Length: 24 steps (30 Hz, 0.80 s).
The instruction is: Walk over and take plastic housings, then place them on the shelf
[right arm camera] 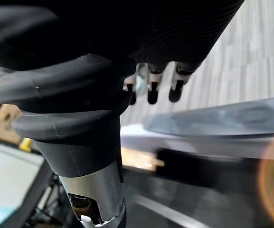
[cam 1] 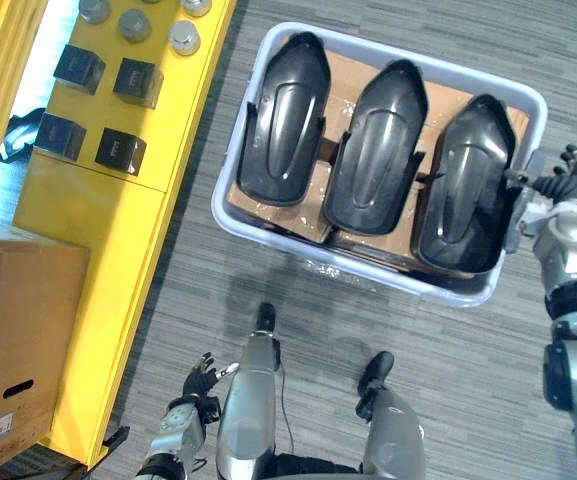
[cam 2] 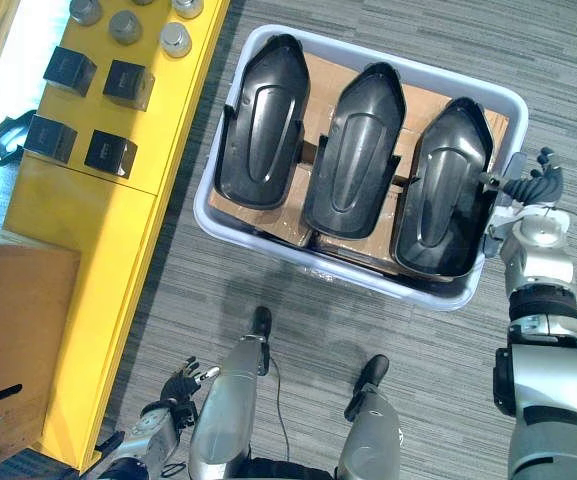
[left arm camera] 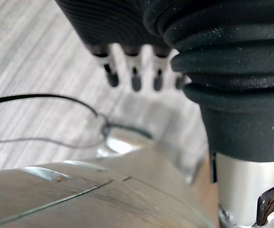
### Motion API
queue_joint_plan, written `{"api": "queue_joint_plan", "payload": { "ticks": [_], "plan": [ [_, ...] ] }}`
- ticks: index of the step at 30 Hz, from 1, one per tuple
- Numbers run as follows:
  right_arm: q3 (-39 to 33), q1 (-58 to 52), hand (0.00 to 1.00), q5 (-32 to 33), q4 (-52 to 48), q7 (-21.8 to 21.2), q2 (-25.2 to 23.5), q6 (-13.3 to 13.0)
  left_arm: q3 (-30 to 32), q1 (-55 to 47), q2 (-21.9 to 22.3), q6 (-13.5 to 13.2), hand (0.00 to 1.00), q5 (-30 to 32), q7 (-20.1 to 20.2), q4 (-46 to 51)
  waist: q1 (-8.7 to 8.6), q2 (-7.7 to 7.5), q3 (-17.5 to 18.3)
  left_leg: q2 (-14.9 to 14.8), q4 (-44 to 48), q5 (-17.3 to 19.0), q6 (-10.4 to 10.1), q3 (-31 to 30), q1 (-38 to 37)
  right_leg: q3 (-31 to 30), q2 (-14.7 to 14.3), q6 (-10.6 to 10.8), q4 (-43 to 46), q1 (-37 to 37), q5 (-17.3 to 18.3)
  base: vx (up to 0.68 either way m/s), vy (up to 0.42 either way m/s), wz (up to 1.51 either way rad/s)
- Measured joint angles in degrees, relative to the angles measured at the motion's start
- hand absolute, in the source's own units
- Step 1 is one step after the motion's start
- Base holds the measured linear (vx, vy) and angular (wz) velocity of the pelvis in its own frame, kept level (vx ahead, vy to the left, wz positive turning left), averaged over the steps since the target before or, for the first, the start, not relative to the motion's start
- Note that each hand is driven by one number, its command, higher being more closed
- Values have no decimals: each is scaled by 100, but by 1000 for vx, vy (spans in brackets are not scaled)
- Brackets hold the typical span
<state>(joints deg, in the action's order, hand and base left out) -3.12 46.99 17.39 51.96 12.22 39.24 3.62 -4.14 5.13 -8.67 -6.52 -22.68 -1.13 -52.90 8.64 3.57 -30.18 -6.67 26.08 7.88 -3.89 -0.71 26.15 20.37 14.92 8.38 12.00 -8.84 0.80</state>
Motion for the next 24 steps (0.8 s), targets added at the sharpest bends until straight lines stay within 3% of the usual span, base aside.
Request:
{"api": "queue_joint_plan", "payload": {
  "ticks": [8, 9, 14, 15, 19, 24],
  "plan": [
    [9, -582, 0, -754, -1011, 326, -451, 46, -171, -6, -54, -85, 0, -201, -8, -4, -83, 12, 17, -3, -558, -400, -76, 124, -118, -19, 28, -1, 60, -224, 1, -88, -27, -5],
    [23, -641, 0, -906, -1118, 300, -554, 163, -174, -25, -74, -80, 0, -224, -6, -5, -151, 5, 21, -3, -627, -456, -98, 117, -119, -18, 23, -2, 60, -251, 3, -94, -34, -1],
    [255, -850, 0, -1384, -1111, 263, -852, 520, -261, -28, -138, -54, 0, -443, -10, -27, -174, -69, 126, -18, -871, -676, -118, 133, -118, -33, 6, 0, 60, -377, 5, -89, -24, -2],
    [345, -845, 100, -1392, -1085, 263, -866, 628, -321, -28, -174, -50, 0, -475, -11, -51, -169, -108, 187, -17, -948, -742, -125, 132, -118, -32, 5, -1, 59, -408, 6, -48, -15, 2],
    [497, -676, 100, -1516, -605, 317, -976, 692, -350, -27, -195, -63, 0, -644, -9, -189, -133, -177, 288, -1, -1088, -859, -133, 88, -118, 1, 5, -13, 58, -431, 17, -57, -10, 7],
    [614, -71, 100, -1602, 270, 558, -846, 894, -414, -23, -162, -98, 0, -678, -7, -251, -36, -126, 378, 58, -1351, -1086, -140, -28, -93, 90, 28, -12, 70, -509, 19, -56, -2, 11]
  ]
}}
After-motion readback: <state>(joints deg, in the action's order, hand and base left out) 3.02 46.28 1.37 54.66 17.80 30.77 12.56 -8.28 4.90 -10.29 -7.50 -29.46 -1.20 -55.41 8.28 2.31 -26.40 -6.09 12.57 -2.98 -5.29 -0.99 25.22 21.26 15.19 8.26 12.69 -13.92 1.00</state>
